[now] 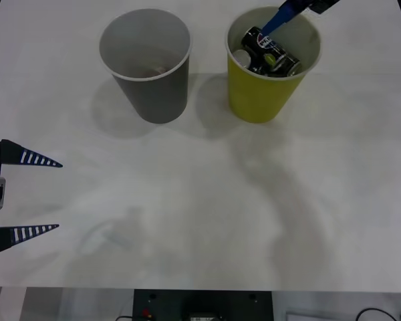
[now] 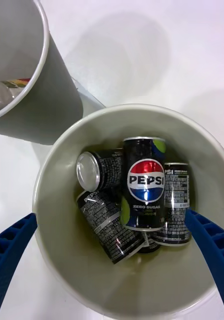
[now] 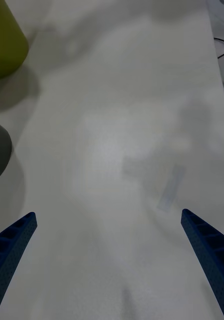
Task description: Put the can into the green bin and the plastic bottle into the gray bin
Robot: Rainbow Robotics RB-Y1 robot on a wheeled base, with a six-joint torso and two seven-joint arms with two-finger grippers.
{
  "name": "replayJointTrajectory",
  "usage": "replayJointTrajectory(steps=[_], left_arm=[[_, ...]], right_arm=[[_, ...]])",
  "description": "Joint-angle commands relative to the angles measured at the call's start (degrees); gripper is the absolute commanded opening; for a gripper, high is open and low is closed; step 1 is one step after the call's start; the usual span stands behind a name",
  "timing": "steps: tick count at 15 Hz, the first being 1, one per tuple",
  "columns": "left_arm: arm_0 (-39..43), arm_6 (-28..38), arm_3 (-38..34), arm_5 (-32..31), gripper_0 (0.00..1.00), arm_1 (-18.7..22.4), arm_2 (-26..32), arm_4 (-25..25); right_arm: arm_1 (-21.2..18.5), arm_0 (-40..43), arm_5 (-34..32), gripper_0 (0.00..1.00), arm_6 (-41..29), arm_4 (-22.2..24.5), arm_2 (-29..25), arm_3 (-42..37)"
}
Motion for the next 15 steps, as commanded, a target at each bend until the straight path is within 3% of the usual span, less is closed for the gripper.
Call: replayJointTrajectory(steps=[1, 8, 15], left_arm=[[0.00, 0.00, 0.00, 0.00, 1.00, 0.00, 0.00, 0.00], [0.00, 0.00, 0.00, 0.00, 1.00, 0.00, 0.00, 0.00], [0.00, 0.00, 0.00, 0.00, 1.00, 0.00, 0.00, 0.00]], right_arm=[[-1.85, 1.15, -4.18, 1.00, 2.57, -3.24, -3.72, -0.98], [-7.03, 15.22, -5.58, 1.00, 5.20, -8.42, -13.92, -19.70], [-9.32, 33.23, -5.58, 1.00, 8.98, -10.97, -23.59, -40.00]])
